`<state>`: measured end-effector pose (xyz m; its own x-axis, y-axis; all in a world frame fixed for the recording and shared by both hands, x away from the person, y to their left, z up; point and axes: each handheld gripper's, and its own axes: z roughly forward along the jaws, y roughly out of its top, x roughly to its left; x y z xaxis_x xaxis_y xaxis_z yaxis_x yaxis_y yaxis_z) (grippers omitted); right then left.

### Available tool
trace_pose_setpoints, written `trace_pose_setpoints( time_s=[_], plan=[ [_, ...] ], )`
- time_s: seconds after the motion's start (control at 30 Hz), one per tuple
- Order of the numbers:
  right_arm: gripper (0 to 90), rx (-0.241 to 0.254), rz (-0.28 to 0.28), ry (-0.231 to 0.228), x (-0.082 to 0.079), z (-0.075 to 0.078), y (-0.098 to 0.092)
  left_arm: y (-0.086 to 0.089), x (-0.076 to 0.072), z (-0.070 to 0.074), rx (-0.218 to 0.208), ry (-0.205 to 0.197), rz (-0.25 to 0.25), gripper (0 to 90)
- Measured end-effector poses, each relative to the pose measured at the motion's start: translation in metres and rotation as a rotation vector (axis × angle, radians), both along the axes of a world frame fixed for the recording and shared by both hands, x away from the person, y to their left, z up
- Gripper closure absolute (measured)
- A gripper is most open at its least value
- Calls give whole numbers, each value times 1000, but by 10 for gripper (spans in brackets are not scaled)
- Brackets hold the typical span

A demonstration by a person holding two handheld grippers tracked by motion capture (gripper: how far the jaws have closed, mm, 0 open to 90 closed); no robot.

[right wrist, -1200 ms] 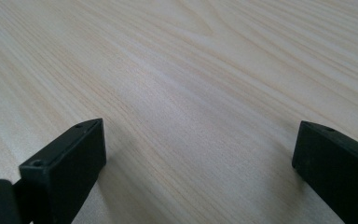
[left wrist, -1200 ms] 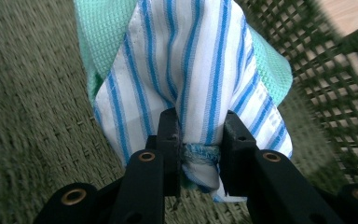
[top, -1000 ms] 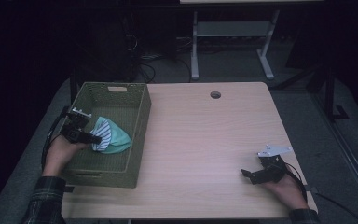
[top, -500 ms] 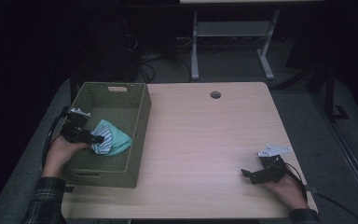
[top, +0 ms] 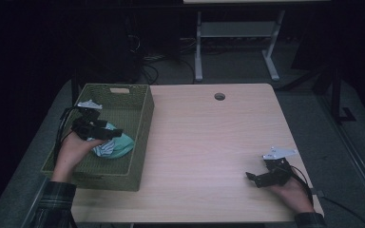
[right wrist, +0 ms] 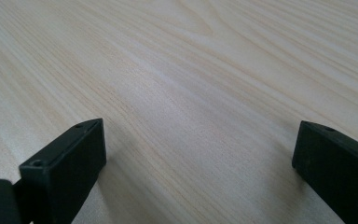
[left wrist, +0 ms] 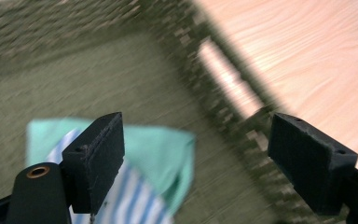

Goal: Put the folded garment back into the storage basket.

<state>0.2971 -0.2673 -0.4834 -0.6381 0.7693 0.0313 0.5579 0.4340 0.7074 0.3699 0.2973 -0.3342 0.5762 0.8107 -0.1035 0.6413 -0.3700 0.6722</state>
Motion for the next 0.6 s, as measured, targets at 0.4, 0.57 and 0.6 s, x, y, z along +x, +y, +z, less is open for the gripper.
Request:
trace_pose_setpoints(
  time_s=[0.4, 0.57, 0.6],
  plan=[
    [25, 0, 0, 0, 0, 0, 0, -72, -13, 15, -48, -61, -125, 182],
    [25, 0, 0, 0, 0, 0, 0, -102, -18, 10, -56, -65, -190, 181],
    [25, 0, 0, -1, 0, 0, 0, -109, -19, 8, -59, -61, -201, 181]
  ],
)
